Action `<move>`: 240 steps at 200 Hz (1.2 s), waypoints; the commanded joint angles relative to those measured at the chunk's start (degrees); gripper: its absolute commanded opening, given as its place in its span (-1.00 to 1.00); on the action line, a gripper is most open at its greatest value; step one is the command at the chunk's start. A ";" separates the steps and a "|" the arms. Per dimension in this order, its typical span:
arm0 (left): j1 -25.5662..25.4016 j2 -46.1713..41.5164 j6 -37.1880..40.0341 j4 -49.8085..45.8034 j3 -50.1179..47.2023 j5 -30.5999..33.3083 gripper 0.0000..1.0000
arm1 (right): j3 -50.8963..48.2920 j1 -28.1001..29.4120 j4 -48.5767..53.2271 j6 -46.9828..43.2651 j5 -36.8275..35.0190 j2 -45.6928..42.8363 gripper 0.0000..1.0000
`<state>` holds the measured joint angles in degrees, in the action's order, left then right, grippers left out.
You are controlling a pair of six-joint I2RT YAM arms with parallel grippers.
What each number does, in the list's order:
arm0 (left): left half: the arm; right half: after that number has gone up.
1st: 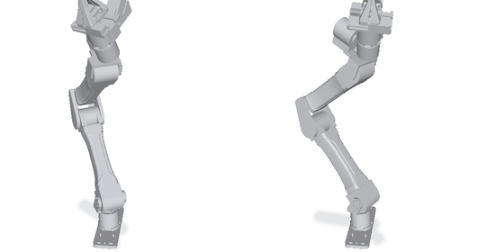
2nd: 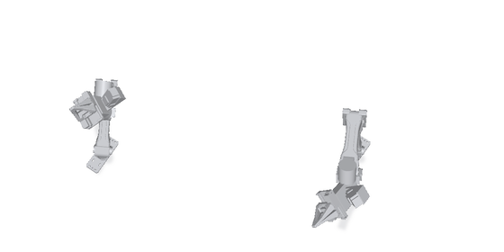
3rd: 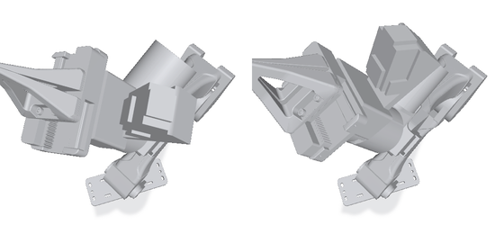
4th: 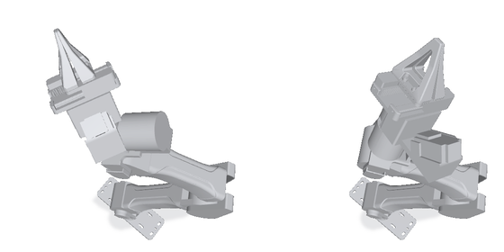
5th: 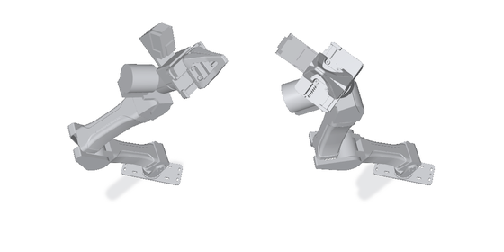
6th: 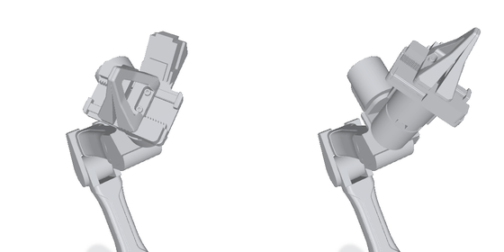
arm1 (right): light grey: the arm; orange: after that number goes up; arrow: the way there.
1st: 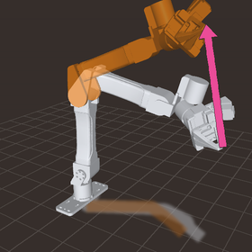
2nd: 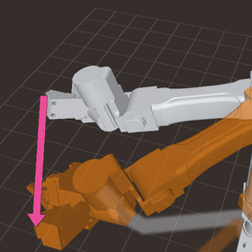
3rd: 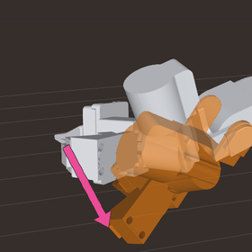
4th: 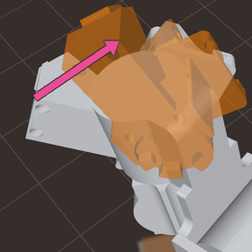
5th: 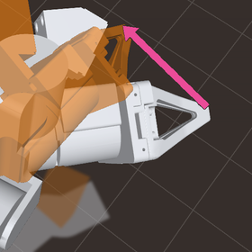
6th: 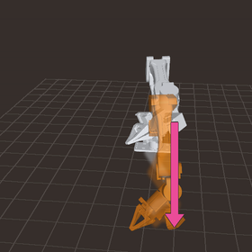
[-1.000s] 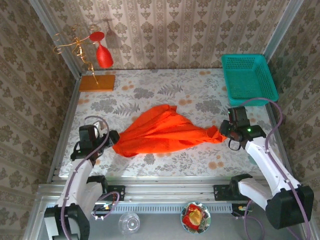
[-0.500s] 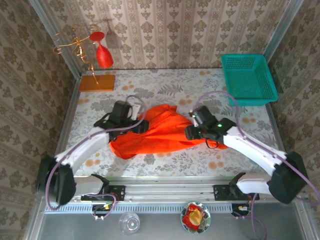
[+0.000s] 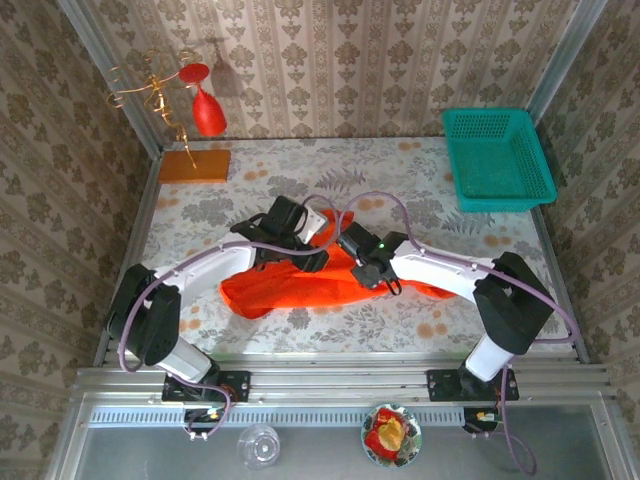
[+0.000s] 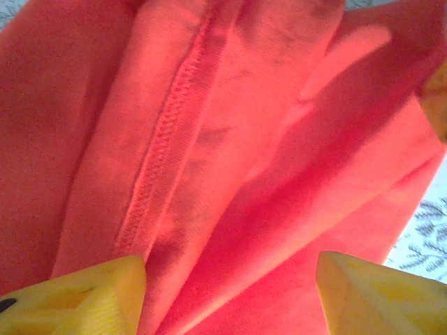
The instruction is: Fold the inside-out t-shirt
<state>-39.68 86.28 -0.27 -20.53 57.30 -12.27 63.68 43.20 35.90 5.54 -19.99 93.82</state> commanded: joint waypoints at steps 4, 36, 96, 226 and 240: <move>-0.06 -2.60 2.97 3.24 -2.32 -3.76 0.34 | 4.34 -1.87 -1.40 0.08 -1.95 -2.83 -1.00; -0.35 -1.30 3.84 4.31 -2.81 -5.46 0.35 | 7.38 -6.42 -2.88 3.84 7.24 -5.46 -1.00; -6.22 9.48 13.20 -3.47 4.64 0.48 0.35 | 1.95 -10.72 3.09 12.79 9.98 -13.65 -0.72; -7.04 16.99 15.60 -7.76 15.23 3.79 -0.96 | -12.25 -9.92 -0.10 25.60 19.88 -28.07 -0.61; -6.90 15.39 14.51 -7.28 15.64 4.66 -1.00 | -13.89 -8.36 -3.57 27.88 22.15 -27.91 -0.61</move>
<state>-46.81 103.22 15.05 -26.87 71.16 -7.27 52.27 32.86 37.56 27.99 -3.01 66.70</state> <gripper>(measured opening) 0.062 0.195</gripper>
